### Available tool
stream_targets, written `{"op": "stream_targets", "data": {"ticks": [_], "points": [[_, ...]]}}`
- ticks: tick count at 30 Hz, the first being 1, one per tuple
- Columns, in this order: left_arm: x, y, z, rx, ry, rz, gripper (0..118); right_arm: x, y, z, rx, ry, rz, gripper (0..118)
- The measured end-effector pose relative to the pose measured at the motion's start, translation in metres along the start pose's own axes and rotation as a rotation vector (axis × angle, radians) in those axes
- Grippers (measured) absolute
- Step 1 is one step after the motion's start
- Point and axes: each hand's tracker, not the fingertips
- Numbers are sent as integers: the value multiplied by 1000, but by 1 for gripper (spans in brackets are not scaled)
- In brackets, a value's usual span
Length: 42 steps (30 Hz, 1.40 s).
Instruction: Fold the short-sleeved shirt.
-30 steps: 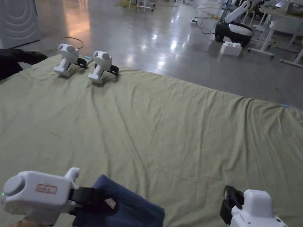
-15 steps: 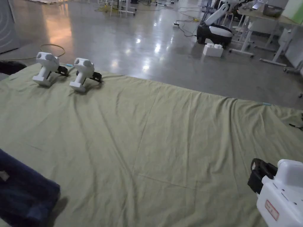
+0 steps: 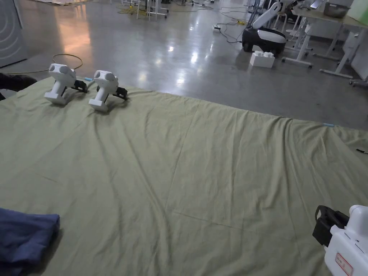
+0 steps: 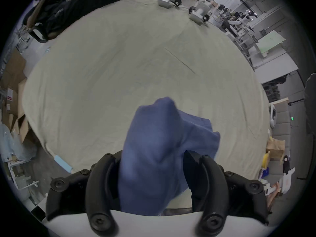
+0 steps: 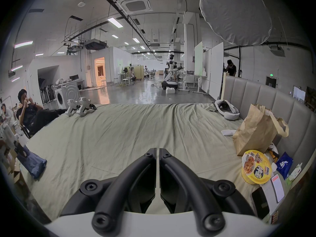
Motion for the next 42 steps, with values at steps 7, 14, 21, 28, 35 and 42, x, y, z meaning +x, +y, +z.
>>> {"op": "stream_targets", "data": {"ticks": [7,14,21,28,35,42], "points": [[-10,-7,37,145,135,49,75,-4,1,0,-9,35,-9,5],[29,-26,67,342,235,-97,75,-12,-6,3,-20,68,-16,5],[107,-75,51,563,70,-318,75,-20,-12,6,-15,82,-11,5],[224,-138,22,779,-112,-430,75,-32,-18,6,17,63,16,5],[306,-181,12,1013,-175,-404,72,-33,-18,9,74,14,8,5],[359,-201,5,1067,-140,-454,15,-33,-17,20,118,-4,-6,5]]}}
